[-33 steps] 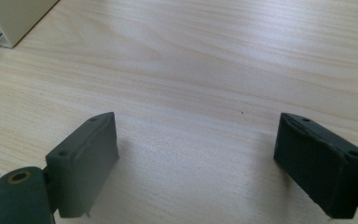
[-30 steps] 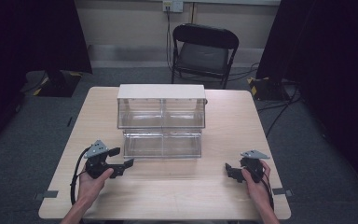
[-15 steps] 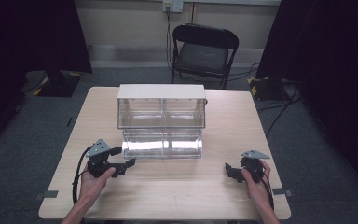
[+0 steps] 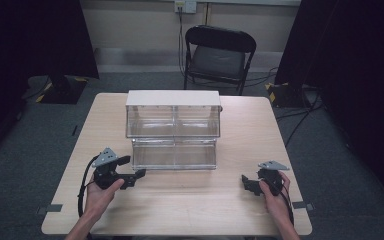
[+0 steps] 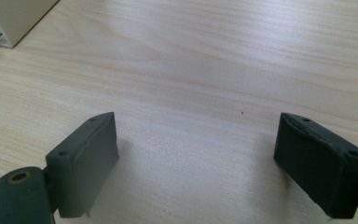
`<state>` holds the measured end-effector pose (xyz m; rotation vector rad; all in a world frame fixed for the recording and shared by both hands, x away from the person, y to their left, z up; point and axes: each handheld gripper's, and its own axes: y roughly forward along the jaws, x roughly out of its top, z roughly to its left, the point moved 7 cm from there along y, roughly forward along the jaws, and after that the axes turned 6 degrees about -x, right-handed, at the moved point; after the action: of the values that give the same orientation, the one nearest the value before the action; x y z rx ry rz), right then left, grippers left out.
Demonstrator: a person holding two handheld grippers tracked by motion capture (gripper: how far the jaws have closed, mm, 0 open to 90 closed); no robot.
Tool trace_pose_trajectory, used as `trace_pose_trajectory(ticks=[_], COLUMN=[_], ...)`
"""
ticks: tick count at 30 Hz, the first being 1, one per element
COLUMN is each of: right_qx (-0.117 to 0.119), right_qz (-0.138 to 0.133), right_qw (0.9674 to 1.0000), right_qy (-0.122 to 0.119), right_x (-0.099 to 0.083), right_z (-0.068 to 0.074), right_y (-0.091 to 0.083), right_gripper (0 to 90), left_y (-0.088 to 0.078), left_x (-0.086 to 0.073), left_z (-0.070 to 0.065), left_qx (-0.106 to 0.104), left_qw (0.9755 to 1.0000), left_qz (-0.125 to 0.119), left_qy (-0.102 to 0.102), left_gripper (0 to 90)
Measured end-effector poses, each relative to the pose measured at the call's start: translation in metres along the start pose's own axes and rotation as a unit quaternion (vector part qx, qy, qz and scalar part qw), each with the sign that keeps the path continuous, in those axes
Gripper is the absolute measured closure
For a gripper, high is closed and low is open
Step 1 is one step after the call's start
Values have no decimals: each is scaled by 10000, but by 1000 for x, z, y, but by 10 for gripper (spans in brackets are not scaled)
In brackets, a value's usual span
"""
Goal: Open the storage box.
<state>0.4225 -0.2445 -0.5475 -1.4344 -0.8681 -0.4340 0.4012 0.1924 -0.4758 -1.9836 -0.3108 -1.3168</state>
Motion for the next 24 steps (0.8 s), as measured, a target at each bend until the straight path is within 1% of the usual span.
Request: trace_pose_trajectory(ticks=[3,4,5,6,9,11,12,15,18,19,20,23,24], right_qx=[0,-1,0,0,-1,-1,-1,0,-1,-1,-1,-3,-3], right_qz=[0,0,0,0,0,0,0,0,-1,0,-1,-1,-1], right_qw=[10000,10000,10000,10000,10000,10000,10000,10000,10000,10000,10000,10000,10000], right_qy=[1,2,1,1,2,2,1,1,1,1,1,0,-2], right_x=[0,0,0,0,0,0,0,0,0,0,0,0,0], right_z=[0,0,0,0,0,0,0,0,0,0,0,0,0], right_y=[0,0,0,0,0,0,0,0,0,0,0,0,0], right_gripper=[129,129,129,129,129,129,129,128,129,129,129,129,129], left_y=[-1,-1,-2,-1,-1,-1,-2,-2,-2,-2,-2,-3,-2], left_x=[3,3,4,4,3,5,8,11,13,13,13,16,16], left_z=[-1,0,0,-1,0,0,0,1,1,1,1,1,1], left_qx=[66,78,125,112,104,96,143,166,170,168,152,84,79], left_qw=[10000,9999,9998,9998,9998,9998,9998,9997,9997,9997,9997,10000,9999], left_qz=[27,63,73,54,127,131,72,57,81,91,102,-1,13], left_qy=[36,131,144,124,144,148,150,189,122,158,137,50,69], left_gripper=[154,154,155,155,152,148,150,151,152,152,152,153,153])
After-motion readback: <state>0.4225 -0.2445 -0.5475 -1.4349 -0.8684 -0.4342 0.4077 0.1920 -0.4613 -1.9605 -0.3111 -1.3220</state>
